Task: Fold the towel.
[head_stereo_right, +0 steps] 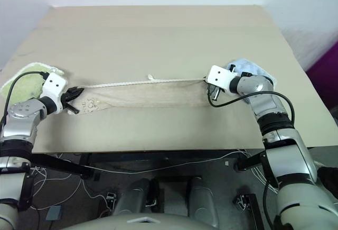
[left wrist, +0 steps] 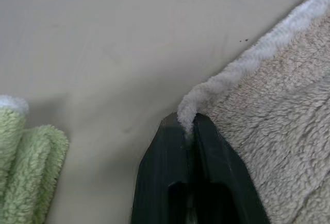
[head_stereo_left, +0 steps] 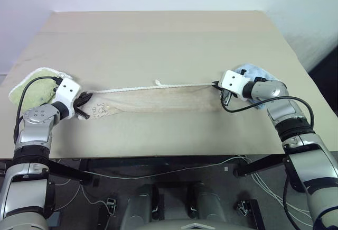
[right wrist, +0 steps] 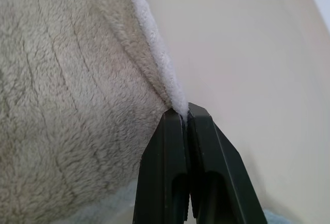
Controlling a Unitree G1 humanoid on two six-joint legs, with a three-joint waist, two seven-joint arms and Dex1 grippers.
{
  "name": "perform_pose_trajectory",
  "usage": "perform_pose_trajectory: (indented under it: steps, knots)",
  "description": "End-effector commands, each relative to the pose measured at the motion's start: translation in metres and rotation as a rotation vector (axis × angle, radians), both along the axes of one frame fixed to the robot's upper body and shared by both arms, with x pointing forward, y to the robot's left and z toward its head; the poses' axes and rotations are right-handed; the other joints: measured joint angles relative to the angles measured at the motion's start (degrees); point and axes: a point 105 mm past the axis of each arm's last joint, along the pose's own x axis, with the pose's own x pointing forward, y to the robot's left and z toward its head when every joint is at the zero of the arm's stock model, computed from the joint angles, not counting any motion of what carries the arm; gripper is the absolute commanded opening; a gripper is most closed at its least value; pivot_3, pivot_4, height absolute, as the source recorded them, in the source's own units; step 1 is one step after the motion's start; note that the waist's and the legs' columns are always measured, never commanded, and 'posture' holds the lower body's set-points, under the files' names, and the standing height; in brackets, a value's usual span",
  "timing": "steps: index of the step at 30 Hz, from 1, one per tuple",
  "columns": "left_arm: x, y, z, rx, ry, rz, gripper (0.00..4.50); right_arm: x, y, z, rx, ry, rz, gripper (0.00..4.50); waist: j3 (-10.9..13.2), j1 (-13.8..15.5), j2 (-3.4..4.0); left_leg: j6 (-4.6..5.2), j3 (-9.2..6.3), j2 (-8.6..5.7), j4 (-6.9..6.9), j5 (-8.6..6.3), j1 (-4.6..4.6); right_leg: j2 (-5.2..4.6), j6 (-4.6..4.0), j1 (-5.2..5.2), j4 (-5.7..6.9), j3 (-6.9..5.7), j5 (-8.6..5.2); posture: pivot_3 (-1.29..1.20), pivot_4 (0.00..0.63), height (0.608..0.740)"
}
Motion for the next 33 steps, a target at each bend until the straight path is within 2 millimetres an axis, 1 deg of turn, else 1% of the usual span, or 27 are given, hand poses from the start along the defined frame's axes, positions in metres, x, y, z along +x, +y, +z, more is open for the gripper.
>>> perform_pose_trajectory:
  steps: [1, 6, 8, 10, 11, 12, 14, 15, 16, 19, 21, 22, 24, 27, 30, 33]
  knots:
    - [-0.001, 0.011, 0.010, -0.019, -0.034, 0.028, 1.27, 0.007, -0.003, 0.023, 0.029, -0.085, -0.023, 0.68, 0.0, 0.0, 0.00, 0.00, 0.00, 0.00, 0.00, 0.00, 0.00, 0.00, 0.00, 0.00, 0.00, 0.00, 0.00, 0.00, 0.150, 0.740]
    - [-0.005, 0.021, 0.016, -0.038, -0.071, 0.077, 2.98, 0.007, -0.013, 0.037, 0.051, -0.136, -0.051, 2.37, 0.0, -0.1, 0.00, 0.00, -0.01, 0.01, 0.00, 0.00, 0.01, 0.00, 0.00, 0.00, 0.00, 0.00, 0.00, 0.00, 0.150, 0.740]
    - [-0.007, 0.028, 0.019, -0.042, -0.102, 0.120, 3.66, 0.005, -0.020, 0.045, 0.068, -0.170, -0.078, 3.06, 0.0, -0.1, 0.00, 0.00, -0.01, 0.01, 0.00, 0.00, 0.01, -0.01, 0.00, 0.00, 0.00, 0.01, 0.00, 0.00, 0.150, 0.740]
    - [-0.009, 0.038, 0.023, -0.043, -0.141, 0.196, 4.36, 0.000, -0.030, 0.058, 0.132, -0.228, -0.126, 3.76, 0.0, 0.1, 0.00, 0.00, -0.03, 0.02, -0.01, 0.00, 0.01, -0.02, 0.00, 0.00, 0.01, 0.01, 0.00, 0.00, 0.150, 0.740]
    - [-0.010, 0.041, 0.024, -0.048, -0.151, 0.217, 4.50, -0.003, -0.033, 0.062, 0.156, -0.246, -0.141, 4.17, 0.0, 0.1, 0.00, 0.00, -0.06, 0.02, -0.01, 0.00, 0.01, -0.03, 0.00, 0.01, 0.01, 0.01, 0.00, 0.00, 0.150, 0.740]
    - [-0.012, 0.041, 0.027, -0.069, -0.174, 0.226, 4.50, -0.007, -0.035, 0.067, 0.216, -0.259, -0.167, 4.43, 0.0, 0.1, -0.01, 0.00, -0.06, 0.02, -0.01, 0.00, 0.01, -0.03, 0.00, 0.01, 0.01, 0.01, 0.00, 0.00, 0.150, 0.740]
    - [-0.020, 0.036, 0.039, -0.124, -0.247, 0.207, 4.50, -0.024, -0.037, 0.071, 0.457, -0.218, -0.225, 4.48, 0.0, 0.2, -0.03, 0.00, -0.08, 0.01, -0.02, 0.00, 0.02, -0.05, 0.00, 0.04, 0.00, 0.00, 0.00, 0.00, 0.150, 0.740]
    - [-0.023, 0.034, 0.042, -0.140, -0.267, 0.199, 4.50, -0.031, -0.037, 0.071, 0.532, -0.193, -0.241, 4.48, 0.0, 0.2, -0.03, -0.01, -0.12, 0.02, -0.03, -0.01, 0.02, -0.08, 0.00, 0.06, 0.00, 0.00, 0.00, 0.00, 0.150, 0.740]
    - [-0.027, 0.027, 0.044, -0.154, -0.279, 0.167, 4.50, -0.043, -0.033, 0.066, 0.643, -0.129, -0.253, 4.48, 0.0, 0.3, -0.03, -0.01, -0.17, 0.04, -0.02, -0.01, 0.02, -0.12, 0.00, 0.10, -0.01, -0.01, 0.00, 0.00, 0.150, 0.740]
    - [-0.038, 0.008, 0.046, -0.174, -0.281, 0.070, 4.50, -0.074, -0.022, 0.052, 0.878, 0.054, -0.265, 4.48, 0.0, 0.3, -0.03, -0.01, -0.24, 0.05, -0.02, -0.04, 0.06, -0.19, -0.01, 0.14, -0.04, -0.02, 0.00, 0.00, 0.150, 0.740]
    - [-0.046, -0.013, 0.047, -0.203, -0.266, -0.046, 4.50, -0.092, -0.016, 0.036, 1.085, 0.223, -0.316, 4.48, 0.0, 0.3, -0.03, 0.22, -0.29, 0.05, -0.03, -0.19, 0.13, -0.21, -0.03, 0.18, -0.04, -0.01, 0.01, 0.00, 0.150, 0.740]
    - [-0.048, -0.019, 0.047, -0.212, -0.261, -0.078, 4.50, -0.098, -0.014, 0.032, 1.136, 0.274, -0.336, 4.48, 0.0, 0.3, -0.01, 0.22, -0.36, 0.06, -0.05, -0.22, 0.17, -0.22, -0.05, 0.23, -0.05, 0.01, 0.00, 0.00, 0.150, 0.740]
    - [-0.052, -0.032, 0.046, -0.207, -0.238, -0.159, 4.50, -0.107, -0.013, 0.014, 1.249, 0.413, -0.416, 4.48, -0.1, 0.3, -0.02, 0.10, -0.37, 0.06, -0.06, -0.33, 0.22, -0.26, -0.07, 0.25, -0.06, 0.01, 0.01, 0.00, 0.150, 0.740]
    - [-0.055, -0.048, 0.043, -0.174, -0.205, -0.261, 4.50, -0.117, -0.009, -0.002, 1.369, 0.571, -0.481, 4.48, -0.1, 0.3, 0.01, 0.09, -0.39, 0.05, -0.09, -0.34, 0.25, -0.27, -0.12, 0.25, -0.08, 0.02, 0.00, 0.00, 0.150, 0.740]
    - [-0.058, -0.066, 0.038, -0.144, -0.168, -0.366, 4.50, -0.122, -0.001, -0.014, 1.438, 0.681, -0.540, 4.48, -0.1, 0.2, 0.04, 0.09, -0.37, 0.05, -0.16, -0.34, 0.24, -0.26, -0.15, 0.22, -0.11, 0.03, -0.02, 0.00, 0.150, 0.740]
    - [-0.064, -0.085, 0.033, -0.128, -0.123, -0.469, 4.50, -0.120, 0.007, -0.024, 1.466, 0.746, -0.609, 4.48, -0.1, 0.2, 0.04, 0.09, -0.36, 0.05, -0.18, -0.34, 0.24, -0.24, -0.16, 0.21, -0.11, 0.04, -0.02, 0.00, 0.150, 0.740]
